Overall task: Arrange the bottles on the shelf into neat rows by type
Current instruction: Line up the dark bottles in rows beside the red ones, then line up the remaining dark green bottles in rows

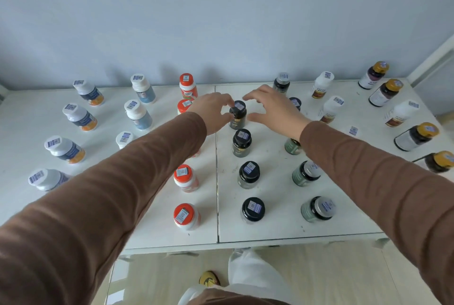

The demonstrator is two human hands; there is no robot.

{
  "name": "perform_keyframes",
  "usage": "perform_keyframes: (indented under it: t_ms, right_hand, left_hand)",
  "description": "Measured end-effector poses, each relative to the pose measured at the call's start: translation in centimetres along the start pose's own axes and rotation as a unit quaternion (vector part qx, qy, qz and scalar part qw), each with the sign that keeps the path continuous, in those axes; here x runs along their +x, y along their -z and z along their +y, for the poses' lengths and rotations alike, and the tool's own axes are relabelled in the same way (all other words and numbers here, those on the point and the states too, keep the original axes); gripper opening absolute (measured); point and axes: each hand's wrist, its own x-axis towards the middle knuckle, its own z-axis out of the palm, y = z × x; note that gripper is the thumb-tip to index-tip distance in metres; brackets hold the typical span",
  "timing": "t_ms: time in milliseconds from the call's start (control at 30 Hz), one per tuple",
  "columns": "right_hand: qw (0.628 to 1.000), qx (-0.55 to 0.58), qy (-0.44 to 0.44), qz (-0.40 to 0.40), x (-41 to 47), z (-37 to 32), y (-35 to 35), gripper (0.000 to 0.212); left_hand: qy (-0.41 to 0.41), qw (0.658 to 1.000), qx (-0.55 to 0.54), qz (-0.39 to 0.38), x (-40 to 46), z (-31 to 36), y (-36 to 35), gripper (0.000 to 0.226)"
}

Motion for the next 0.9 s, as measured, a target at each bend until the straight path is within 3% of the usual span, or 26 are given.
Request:
perform_keyframes:
  t_ms: [500, 667, 900]
  right_hand:
    - [0.997, 0.053, -0.032, 0.052, -20.3, 1.1, 5.3, 0.021]
    - [0.998, 0.059, -0.022, 0.031, -25.2, 4.5, 5.2, 0.015]
    - [0.996, 0.087, -0.029, -0.015, -29.0, 7.3, 3.1, 0.023]
  left_hand:
    - [-0.102, 0.995, -0.007, 0.005, -11.8, 13.5, -5.3, 0.035]
    - [-0.053, 0.998, -0.019, 0.003, -14.2, 16.6, -9.2, 0.031]
    - [0.079, 0.996, -0.042, 0.02, -16.9, 18.0, -15.1, 0.031]
